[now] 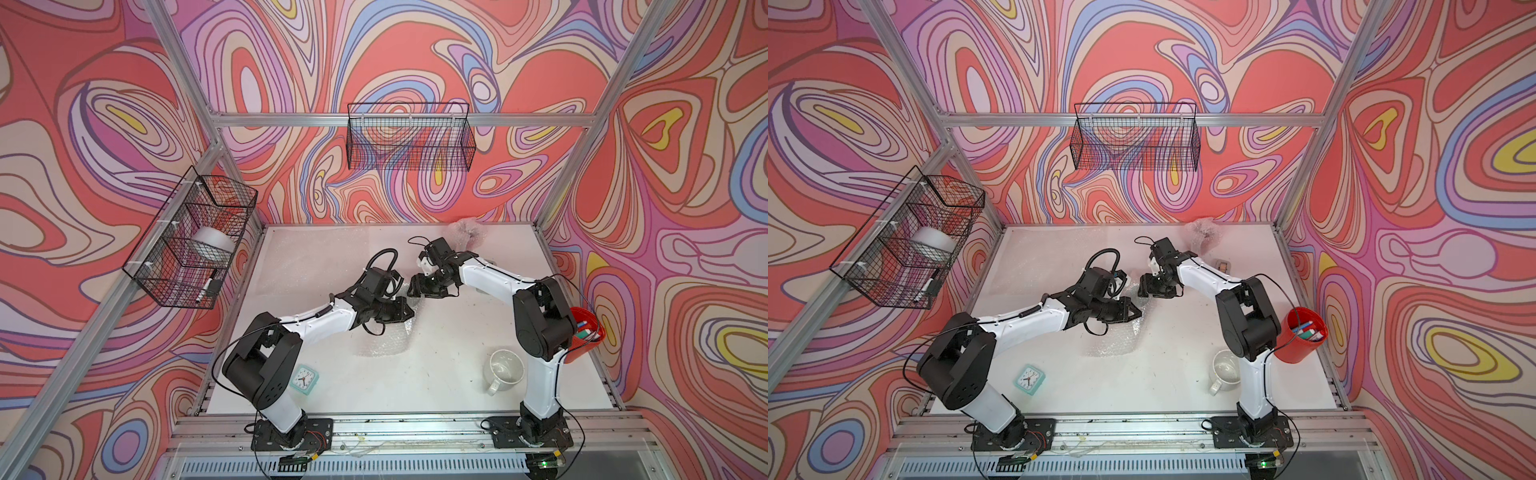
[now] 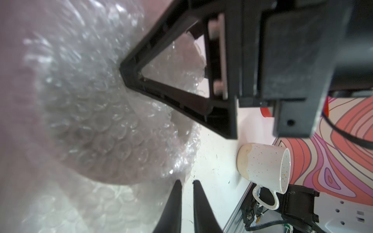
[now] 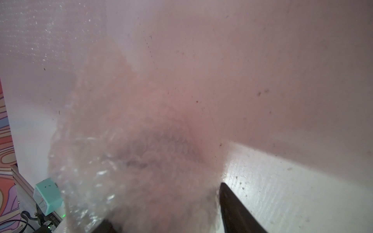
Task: Wrap mugs in bubble wrap
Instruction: Wrap the mug in bubble wrap.
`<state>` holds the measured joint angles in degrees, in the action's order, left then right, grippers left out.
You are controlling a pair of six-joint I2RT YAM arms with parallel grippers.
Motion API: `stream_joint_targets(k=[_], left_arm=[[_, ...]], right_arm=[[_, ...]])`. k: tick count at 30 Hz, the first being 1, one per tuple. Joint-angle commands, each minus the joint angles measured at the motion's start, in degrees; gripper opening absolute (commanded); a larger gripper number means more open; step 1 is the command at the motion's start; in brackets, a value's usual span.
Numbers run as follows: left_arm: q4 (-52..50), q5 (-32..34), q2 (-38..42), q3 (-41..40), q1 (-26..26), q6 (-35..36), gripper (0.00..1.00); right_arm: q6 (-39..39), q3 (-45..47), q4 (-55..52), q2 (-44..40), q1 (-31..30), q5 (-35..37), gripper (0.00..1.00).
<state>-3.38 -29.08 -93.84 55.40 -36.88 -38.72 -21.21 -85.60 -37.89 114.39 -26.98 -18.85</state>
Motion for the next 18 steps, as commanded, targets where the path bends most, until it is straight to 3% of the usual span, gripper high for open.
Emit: stream_joint_targets(k=[1, 11, 18], left_arm=[[1.0, 1.2, 0.0, -1.5, -0.6, -1.3, 0.15], [7.5, 2.4, -3.4, -7.8, -1.2, -3.9, 0.15], [10.6, 1.1, 6.4, -10.9, -1.5, -2.5, 0.17]], right_arm=[[-0.6, 0.9, -1.5, 2.5, 0.4, 4.6, 0.63], [0.1, 1.2, -1.9, 2.8, 0.2, 6.2, 0.63], [0.9, 0.4, -3.5, 4.1, -1.2, 9.6, 0.62]])
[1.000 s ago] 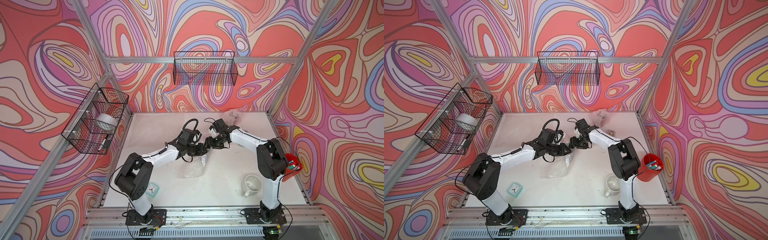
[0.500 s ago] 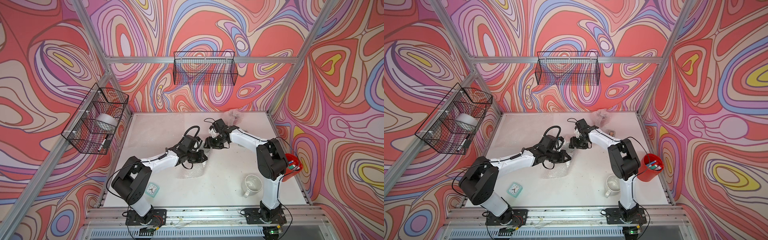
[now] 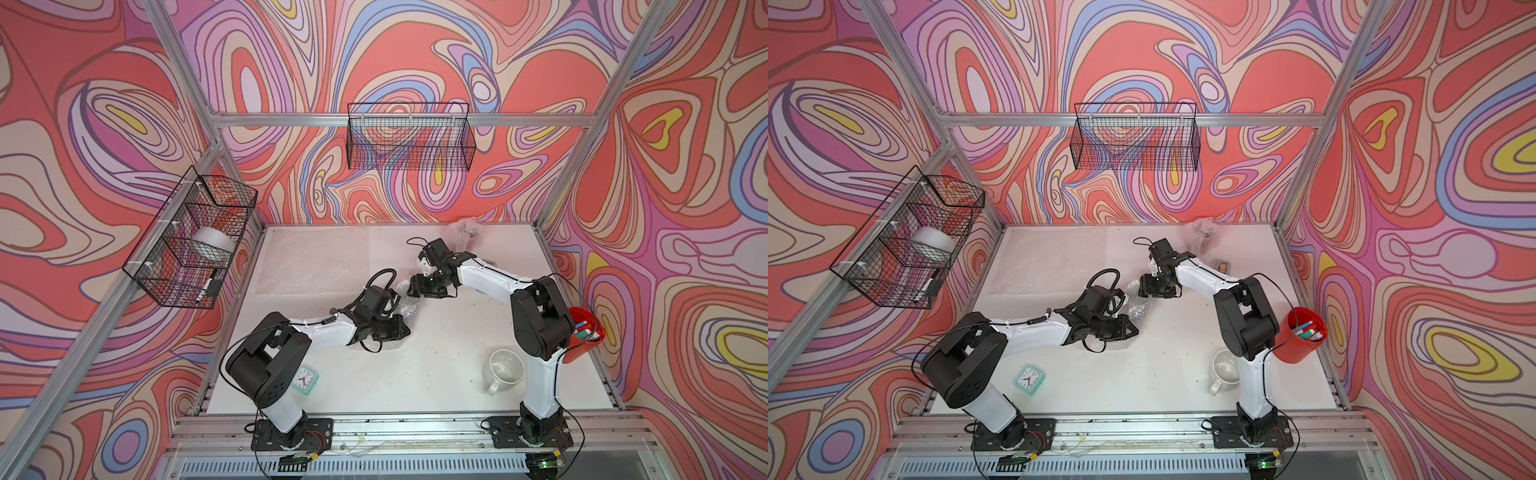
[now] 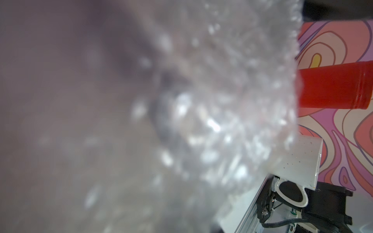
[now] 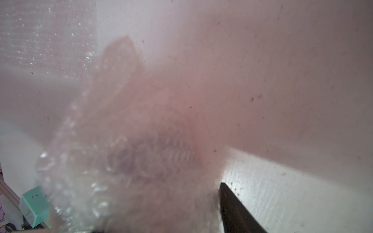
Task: Wrap mugs in bubble wrap
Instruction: Wrap the mug in bubble wrap.
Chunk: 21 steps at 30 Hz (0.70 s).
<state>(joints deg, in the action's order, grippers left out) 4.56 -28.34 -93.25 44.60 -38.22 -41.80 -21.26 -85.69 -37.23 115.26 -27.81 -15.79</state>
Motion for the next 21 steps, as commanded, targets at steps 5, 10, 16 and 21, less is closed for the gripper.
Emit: stream_joint_targets(k=[5, 10, 16, 21], left_arm=[[-6.2, 6.4, 12.5, 3.7, 0.0, 5.4, 0.18], [-12.1, 17.7, 15.6, 6.4, 0.9, 6.4, 0.21], [-22.6, 28.3, 9.4, 13.7, 4.2, 4.3, 0.46], [-25.2, 30.4, 6.3, 15.4, 4.9, 3.3, 0.62]], right_arm=[[1.2, 0.5, -4.5, 4.0, -0.9, 7.5, 0.61], [1.9, 0.1, -5.6, 4.8, -1.5, 9.4, 0.61], [2.5, -1.3, -8.0, 7.2, -2.2, 11.6, 0.61], [2.4, -2.0, -9.6, 8.9, -2.7, 13.5, 0.61]])
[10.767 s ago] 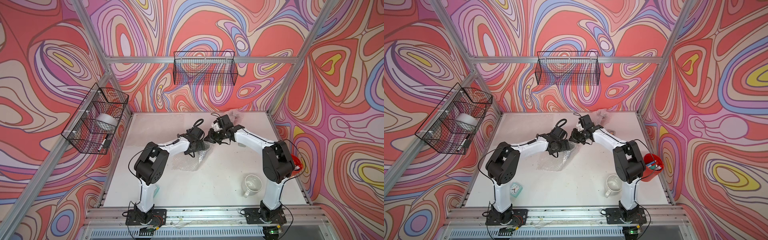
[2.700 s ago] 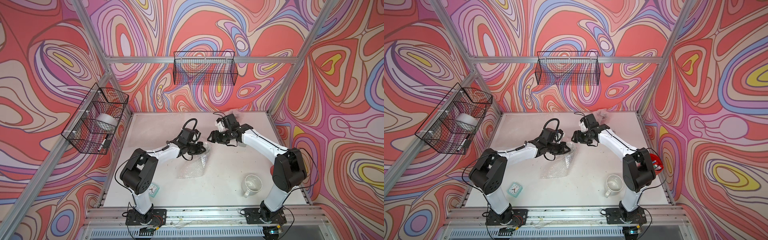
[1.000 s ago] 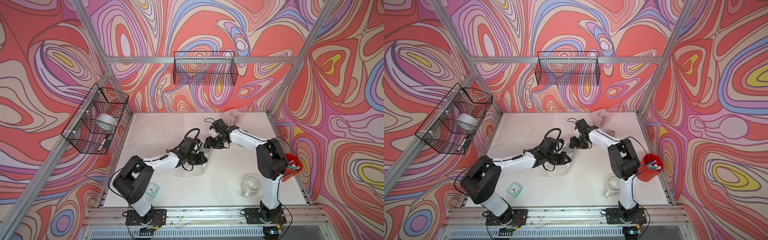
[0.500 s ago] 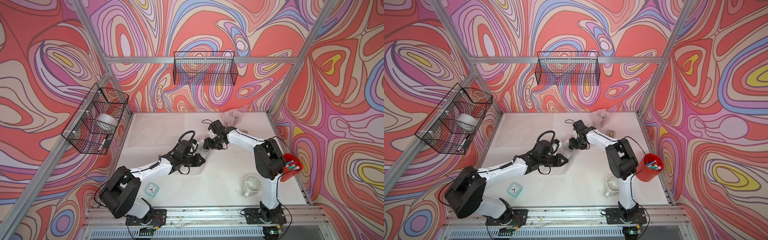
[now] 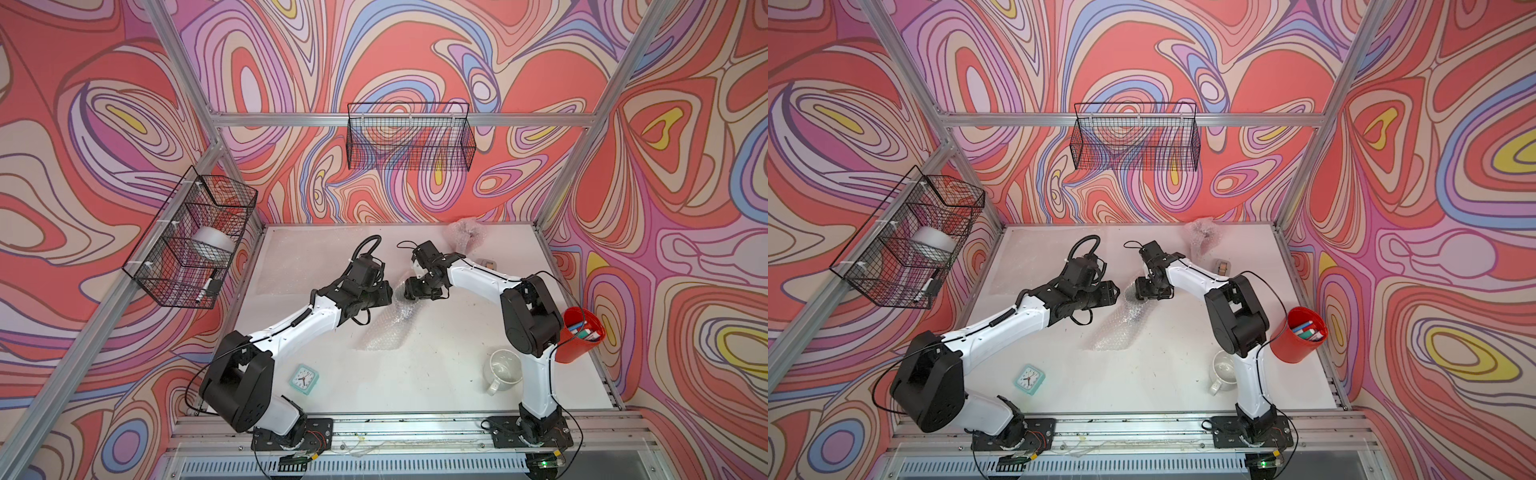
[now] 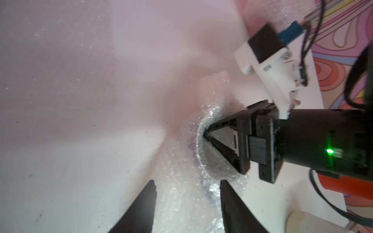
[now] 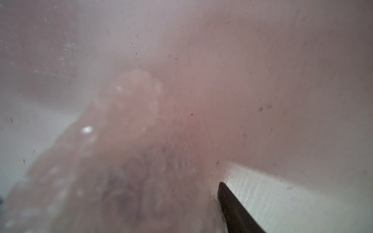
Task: Wrap mugs in bubble wrap
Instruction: Wrap the mug in bubble wrap.
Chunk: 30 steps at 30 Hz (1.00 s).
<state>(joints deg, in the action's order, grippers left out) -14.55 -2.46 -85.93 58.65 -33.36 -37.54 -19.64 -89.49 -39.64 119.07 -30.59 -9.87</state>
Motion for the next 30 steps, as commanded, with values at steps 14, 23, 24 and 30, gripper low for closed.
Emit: stream_joint_targets(k=[14, 23, 24, 30], left_arm=[[-10.3, 2.8, 5.3, -14.4, -0.6, -5.5, 0.59], [-7.6, -1.2, 8.0, -18.8, -3.7, -9.0, 0.61], [-6.8, -1.6, 8.0, -19.5, -4.0, -9.4, 0.61], [-5.7, -1.4, 7.4, -21.7, -4.6, -10.7, 0.59]], right_arm=[[0.3, 1.6, -7.6, 4.9, -0.4, 8.4, 0.60], [0.5, 1.4, -7.7, 5.1, -0.4, 8.4, 0.59], [0.5, 1.3, -7.7, 5.0, -0.4, 8.4, 0.60], [0.5, 1.3, -7.6, 5.1, -0.4, 8.2, 0.59]])
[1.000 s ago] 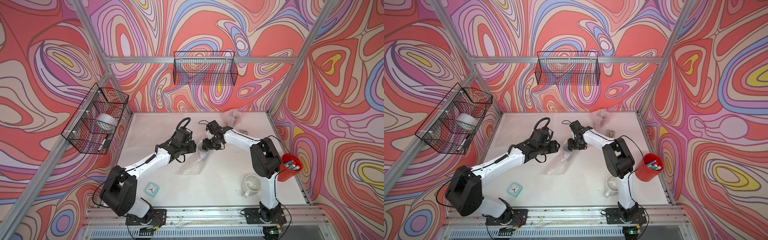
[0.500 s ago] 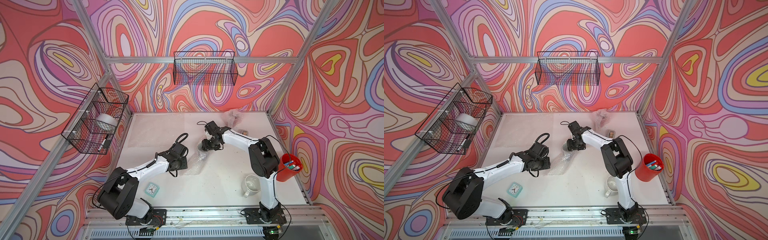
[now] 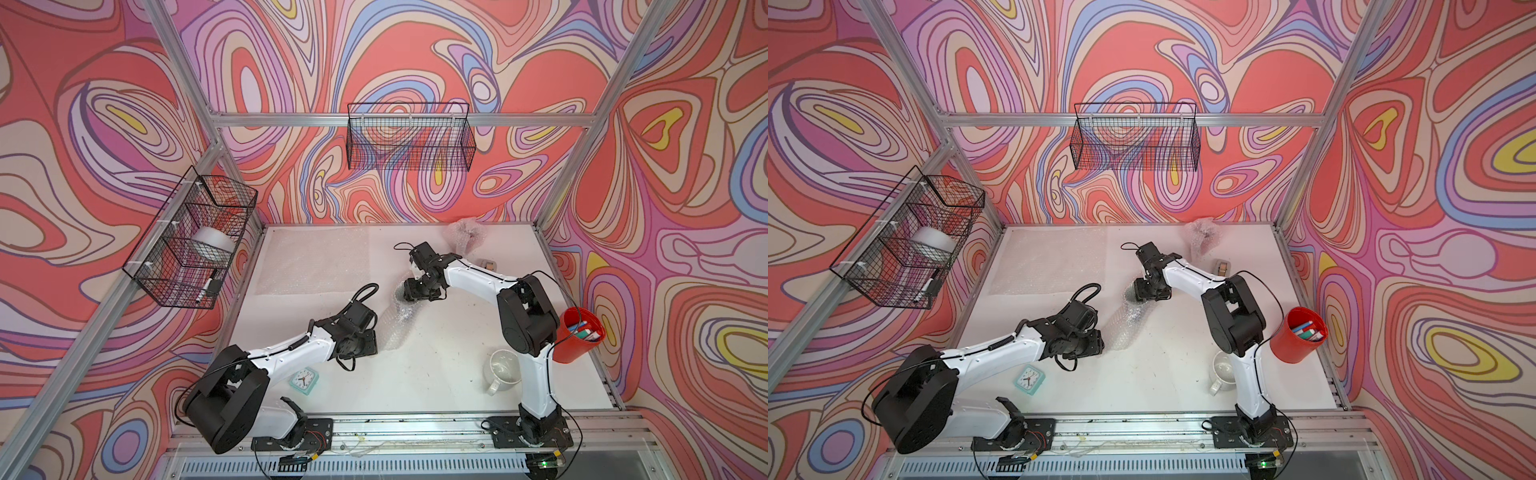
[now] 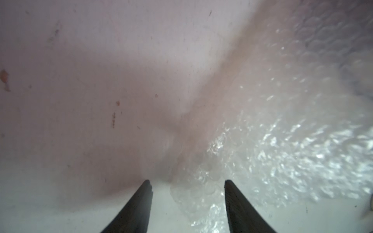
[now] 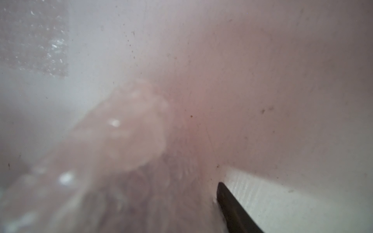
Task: Wrap mugs in bubble wrap
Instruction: Wrap the mug in bubble wrap.
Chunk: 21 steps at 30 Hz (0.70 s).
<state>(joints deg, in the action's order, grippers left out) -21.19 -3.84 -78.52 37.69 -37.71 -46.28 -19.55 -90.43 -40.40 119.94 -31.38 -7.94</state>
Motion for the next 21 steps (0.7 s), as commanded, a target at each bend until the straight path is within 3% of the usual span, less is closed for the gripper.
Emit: stream_joint_targets(k=[1, 11, 15, 21], left_arm=[[1.2, -0.2, 0.0, -1.0, -0.3, -2.0, 0.59], [8.4, -3.5, -2.6, -2.9, -1.1, -3.2, 0.57], [10.0, -4.1, -4.1, -3.4, -1.3, -3.5, 0.46], [8.4, -4.2, -0.8, -2.2, -1.4, -3.2, 0.21]], right_arm=[[0.4, 2.1, -7.0, 4.2, 0.4, 6.3, 0.59], [0.4, 2.3, -6.7, 4.2, 0.4, 6.1, 0.59], [0.4, 2.4, -6.8, 4.1, 0.4, 6.1, 0.58], [0.7, 2.8, -6.6, 3.7, 0.4, 6.5, 0.58]])
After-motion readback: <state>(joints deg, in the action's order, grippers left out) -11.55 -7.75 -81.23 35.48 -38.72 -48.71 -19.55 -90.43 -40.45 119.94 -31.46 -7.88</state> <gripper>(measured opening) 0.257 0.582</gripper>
